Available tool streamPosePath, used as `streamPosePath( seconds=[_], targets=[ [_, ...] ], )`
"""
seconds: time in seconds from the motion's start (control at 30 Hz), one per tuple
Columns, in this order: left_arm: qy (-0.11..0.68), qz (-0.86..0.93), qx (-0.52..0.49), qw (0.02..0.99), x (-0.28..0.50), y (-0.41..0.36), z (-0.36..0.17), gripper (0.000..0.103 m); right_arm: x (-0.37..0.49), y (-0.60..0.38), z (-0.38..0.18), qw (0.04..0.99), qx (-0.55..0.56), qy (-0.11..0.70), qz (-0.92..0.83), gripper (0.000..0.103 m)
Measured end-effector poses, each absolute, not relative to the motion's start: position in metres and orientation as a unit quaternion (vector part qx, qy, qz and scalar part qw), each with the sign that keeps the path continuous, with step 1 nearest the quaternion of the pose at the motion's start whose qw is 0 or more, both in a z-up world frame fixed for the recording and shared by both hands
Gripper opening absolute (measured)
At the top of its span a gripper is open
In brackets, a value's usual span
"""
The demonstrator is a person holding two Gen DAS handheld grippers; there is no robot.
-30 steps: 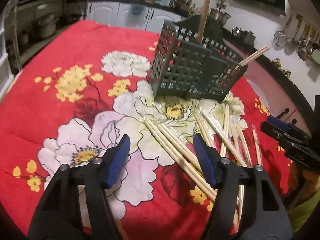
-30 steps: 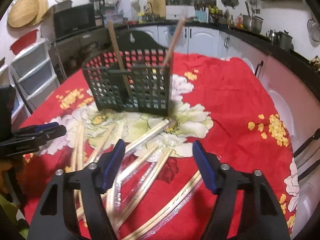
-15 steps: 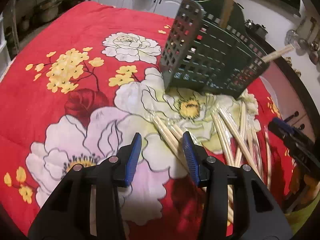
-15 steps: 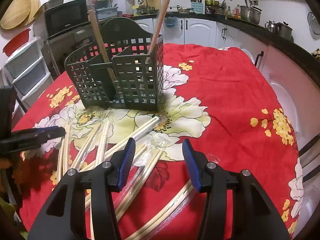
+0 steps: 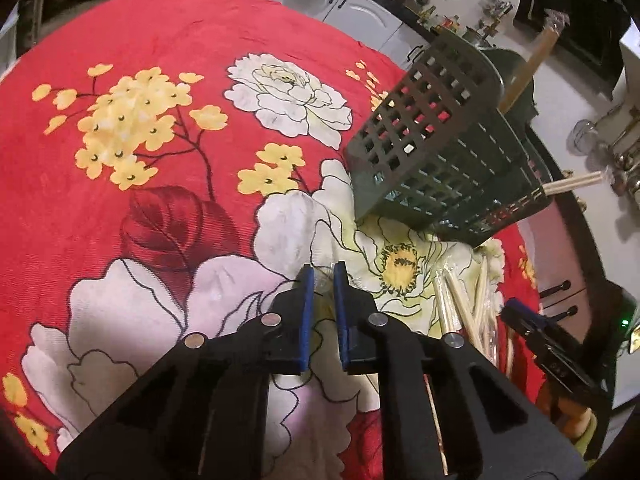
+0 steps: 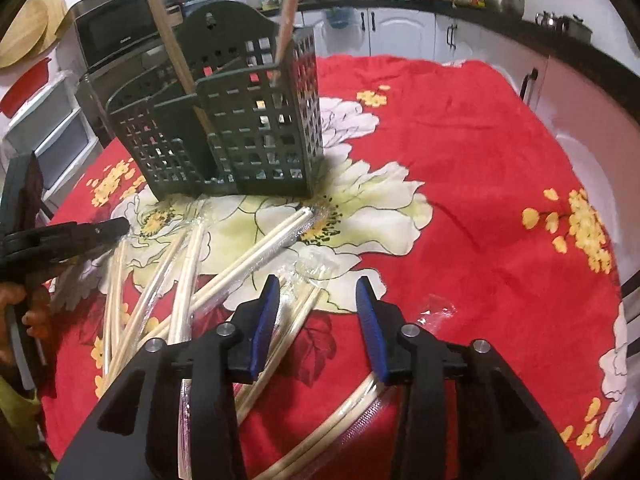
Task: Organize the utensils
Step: 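Close the left tool on a wrapped chopstick while the right tool grasps another, then lift both held chopsticks upright and carry them above the green caddy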
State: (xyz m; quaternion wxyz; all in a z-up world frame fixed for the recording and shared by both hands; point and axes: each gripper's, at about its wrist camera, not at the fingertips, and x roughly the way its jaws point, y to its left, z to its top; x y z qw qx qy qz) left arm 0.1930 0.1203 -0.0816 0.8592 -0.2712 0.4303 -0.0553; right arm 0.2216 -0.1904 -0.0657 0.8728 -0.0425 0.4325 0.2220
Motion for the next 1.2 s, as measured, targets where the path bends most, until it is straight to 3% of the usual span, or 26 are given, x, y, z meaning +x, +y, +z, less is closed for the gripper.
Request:
streamPosePath(
  seconds=[0.17,0.4,0.57,0.73,0.83,1.2],
  targets=[
    [0.425,-0.062,-0.287,0.856,0.189,0.128,-0.082,0.005,0.236,-0.187,-0.075,0.864,-0.018,0.453,0.217,0.035],
    [0.422,-0.066,-0.306,0.851,0.185,0.137,-0.082,0.006,0.243,-0.192,-0.081,0.862,0.007,0.461,0.210,0.015],
    [0.419,-0.077,-0.329,0.843,0.186,0.142,-0.086,0.010,0.239,-0.199,-0.080,0.864,0.014,0.459,0.206,0.008],
    [0.415,-0.084,-0.340,0.840,0.186,0.143,-0.087,0.015,0.236,-0.210,-0.076,0.869,0.032,0.453,0.196,0.006],
    [0.417,-0.079,-0.332,0.842,0.186,0.143,-0.088,0.006,0.233,-0.217,-0.069,0.876,0.040,0.441,0.188,0.006],
    [0.378,-0.079,-0.341,0.857,0.171,0.157,-0.066,0.003,0.223,-0.232,-0.032,0.903,0.050,0.383,0.190,0.005]
  ],
)
